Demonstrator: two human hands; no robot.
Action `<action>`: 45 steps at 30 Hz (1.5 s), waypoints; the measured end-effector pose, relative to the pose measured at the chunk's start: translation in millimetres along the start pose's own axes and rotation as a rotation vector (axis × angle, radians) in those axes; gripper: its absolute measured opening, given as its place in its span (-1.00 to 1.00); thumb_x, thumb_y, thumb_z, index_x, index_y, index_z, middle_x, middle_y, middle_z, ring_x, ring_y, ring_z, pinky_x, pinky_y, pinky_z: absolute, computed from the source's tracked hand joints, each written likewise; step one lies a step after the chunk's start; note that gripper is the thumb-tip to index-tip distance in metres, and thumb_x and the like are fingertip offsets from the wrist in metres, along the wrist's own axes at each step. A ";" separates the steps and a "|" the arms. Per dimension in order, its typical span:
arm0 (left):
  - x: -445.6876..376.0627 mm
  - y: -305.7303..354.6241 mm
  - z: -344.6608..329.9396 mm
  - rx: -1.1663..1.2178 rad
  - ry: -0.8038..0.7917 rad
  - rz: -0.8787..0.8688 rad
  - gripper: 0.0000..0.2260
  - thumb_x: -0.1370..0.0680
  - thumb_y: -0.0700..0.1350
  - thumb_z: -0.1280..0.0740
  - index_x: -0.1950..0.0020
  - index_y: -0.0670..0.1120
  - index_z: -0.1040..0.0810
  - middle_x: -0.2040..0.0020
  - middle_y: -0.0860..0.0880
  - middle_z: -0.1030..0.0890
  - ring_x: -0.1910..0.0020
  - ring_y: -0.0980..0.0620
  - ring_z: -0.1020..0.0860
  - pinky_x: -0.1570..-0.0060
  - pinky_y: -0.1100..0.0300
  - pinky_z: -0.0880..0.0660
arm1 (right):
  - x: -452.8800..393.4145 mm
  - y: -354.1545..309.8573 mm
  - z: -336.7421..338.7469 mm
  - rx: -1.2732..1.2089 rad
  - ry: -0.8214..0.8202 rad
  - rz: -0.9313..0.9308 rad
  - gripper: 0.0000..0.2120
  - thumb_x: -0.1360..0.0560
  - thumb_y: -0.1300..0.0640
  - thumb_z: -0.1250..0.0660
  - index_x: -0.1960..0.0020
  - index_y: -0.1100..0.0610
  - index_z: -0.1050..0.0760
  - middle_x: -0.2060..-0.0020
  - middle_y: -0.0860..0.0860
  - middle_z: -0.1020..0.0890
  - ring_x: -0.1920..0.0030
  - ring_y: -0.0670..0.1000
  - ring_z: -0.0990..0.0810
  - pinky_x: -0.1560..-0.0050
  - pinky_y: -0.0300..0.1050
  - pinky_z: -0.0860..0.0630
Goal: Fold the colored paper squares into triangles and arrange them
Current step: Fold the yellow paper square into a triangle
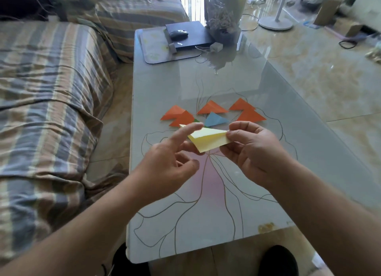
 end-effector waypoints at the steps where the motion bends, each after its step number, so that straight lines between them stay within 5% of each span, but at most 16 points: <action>1: 0.1 1.3 -2.0 0.017 0.034 -0.004 -0.42 -0.60 -0.23 -0.38 -0.48 0.31 -0.40 -0.15 0.07 -0.63 -0.02 0.01 -0.71 0.03 0.02 -0.67 | 1.2 0.1 -1.6 0.014 -0.003 0.003 -0.82 -0.58 0.43 -0.32 0.04 0.19 -0.56 0.13 0.19 -0.69 0.13 0.15 -0.71 0.10 0.01 -0.66; 4: -1.9 4.8 0.7 0.196 0.118 0.046 -0.55 -0.58 -0.27 -0.32 -0.39 0.15 -0.54 -0.21 0.04 -0.63 -0.06 -0.02 -0.72 -0.04 -0.15 -0.66 | 6.6 -1.5 -5.5 0.082 -0.036 0.029 -0.79 -0.58 0.43 -0.31 0.09 0.17 -0.60 0.15 0.17 -0.68 0.18 0.12 -0.69 0.06 0.02 -0.66; 9: -4.9 8.8 5.0 0.483 0.197 0.117 -0.52 -0.62 -0.32 -0.33 -0.37 0.20 -0.51 -0.22 -0.10 -0.66 -0.07 -0.12 -0.71 -0.02 0.02 -0.67 | 18.4 -2.5 -6.4 0.280 -0.161 0.137 -0.82 -0.59 0.39 -0.33 0.02 0.14 -0.60 0.23 0.08 -0.67 0.24 0.11 -0.68 0.03 0.05 -0.63; 14: -1.9 13.4 4.4 0.412 0.247 0.079 -0.35 -0.61 -0.31 -0.39 -0.51 0.29 -0.32 -0.10 -0.10 -0.70 0.00 -0.04 -0.72 0.09 0.15 -0.65 | 23.6 1.1 -3.6 0.462 -0.178 0.278 -0.81 -0.56 0.35 -0.42 -0.11 0.12 -0.60 0.22 0.06 -0.62 0.26 0.10 -0.65 0.06 0.05 -0.60; 18: 1.6 21.0 -0.4 0.304 0.273 0.060 -0.37 -0.63 -0.24 -0.38 -0.55 0.27 -0.25 -0.01 -0.10 -0.72 0.09 -0.02 -0.73 0.14 0.15 -0.65 | 22.7 6.9 -0.9 0.839 -0.140 0.471 -0.79 -0.52 0.07 -0.54 -0.13 -0.04 -0.64 0.14 -0.04 -0.68 0.21 0.13 -0.68 0.08 0.10 -0.67; 21: 3.9 27.2 -5.4 0.273 0.299 0.072 -0.38 -0.63 -0.14 -0.41 -0.56 0.25 -0.21 0.02 -0.07 -0.73 0.10 0.01 -0.73 0.10 0.11 -0.68 | 25.1 2.0 0.7 1.103 -0.111 0.557 -0.73 -0.50 -0.12 -0.50 -0.17 -0.08 -0.67 0.12 -0.16 -0.71 0.20 -0.11 -0.67 0.17 -0.22 -0.59; 26: 5.0 43.3 -13.4 0.252 0.309 0.128 -0.50 -0.61 -0.09 -0.44 -0.43 0.19 -0.28 0.10 -0.10 -0.72 0.18 0.01 -0.73 0.09 0.05 -0.69 | 35.3 -4.9 2.7 0.707 -0.028 0.402 -0.81 -0.62 0.04 -0.41 0.13 0.02 -0.73 0.27 0.04 -0.71 0.29 0.05 -0.66 0.16 0.08 -0.59; 31: 9.3 54.1 -13.3 0.371 0.163 0.221 -0.81 -0.65 -0.23 -0.34 -0.20 0.01 -0.50 0.09 -0.17 -0.70 0.23 -0.05 -0.70 0.16 0.10 -0.66 | 43.2 -18.3 6.2 0.431 -0.020 0.101 -0.93 -0.60 0.23 -0.42 -0.06 0.10 -0.60 0.07 0.13 -0.69 0.25 0.04 -0.64 0.23 -0.07 -0.61; 35: 16.3 40.8 -16.9 0.560 0.137 0.337 -0.81 -0.64 -0.31 -0.29 -0.03 -0.13 -0.69 0.09 -0.14 -0.68 0.26 -0.04 -0.65 0.22 0.11 -0.61 | 53.0 -16.2 11.4 0.393 -0.183 0.136 -0.81 -0.61 0.35 -0.33 0.04 0.07 -0.47 0.22 0.14 -0.62 0.27 0.06 -0.61 0.27 -0.08 -0.60; 45: 17.8 36.2 -10.7 0.588 0.136 0.319 -0.76 -0.65 -0.30 -0.28 0.02 -0.13 -0.74 0.09 -0.14 -0.70 0.23 -0.05 -0.63 0.23 0.13 -0.61 | 54.3 -16.7 14.7 0.580 -0.471 0.154 -0.58 -0.54 0.46 -0.21 0.08 0.08 -0.76 0.12 0.05 -0.72 0.08 0.07 -0.66 -0.05 0.03 -0.59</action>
Point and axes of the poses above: each hand's wrist, its own x-axis away from the middle knuckle, its own z-axis out of the back of the hand, y = z × x, the point moved 1 cm from there along -x, towards the middle knuckle
